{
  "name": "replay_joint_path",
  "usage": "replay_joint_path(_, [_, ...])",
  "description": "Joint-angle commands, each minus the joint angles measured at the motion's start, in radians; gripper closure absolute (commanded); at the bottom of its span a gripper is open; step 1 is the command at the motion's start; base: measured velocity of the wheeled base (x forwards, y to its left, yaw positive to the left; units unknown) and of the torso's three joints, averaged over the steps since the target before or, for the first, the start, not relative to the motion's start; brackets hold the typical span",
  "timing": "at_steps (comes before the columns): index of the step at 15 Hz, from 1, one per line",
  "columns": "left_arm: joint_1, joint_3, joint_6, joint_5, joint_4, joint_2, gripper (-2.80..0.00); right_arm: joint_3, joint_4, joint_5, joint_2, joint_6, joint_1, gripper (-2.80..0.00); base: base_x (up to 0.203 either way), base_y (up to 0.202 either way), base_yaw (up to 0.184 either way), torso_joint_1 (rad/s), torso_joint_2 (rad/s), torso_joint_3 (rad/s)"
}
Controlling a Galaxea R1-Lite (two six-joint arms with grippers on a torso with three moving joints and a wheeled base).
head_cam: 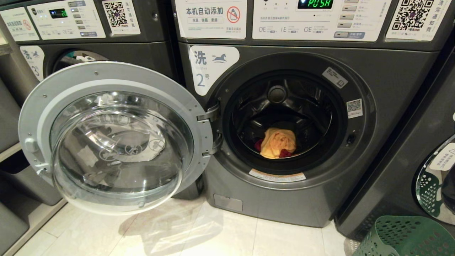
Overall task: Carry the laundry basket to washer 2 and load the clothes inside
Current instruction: Close the washing machine door with the left hand
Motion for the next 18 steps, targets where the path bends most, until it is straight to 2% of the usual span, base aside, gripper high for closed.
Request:
replay_joint_path(1, [-0.001, 0.000, 0.000, 0.000, 0.000, 0.002, 0.00, 0.000, 0.000, 0.000, 0.002, 0.001, 0.000, 0.00, 0.000, 0.000, 0.000, 0.000, 0.00, 0.000])
replay_joint_path(18, [0.000, 0.000, -0.001, 0.000, -0.001, 0.002, 0.00, -0.001, -0.002, 0.000, 0.002, 0.007, 0.000, 0.00, 0.000, 0.000, 0.000, 0.000, 0.00, 0.000])
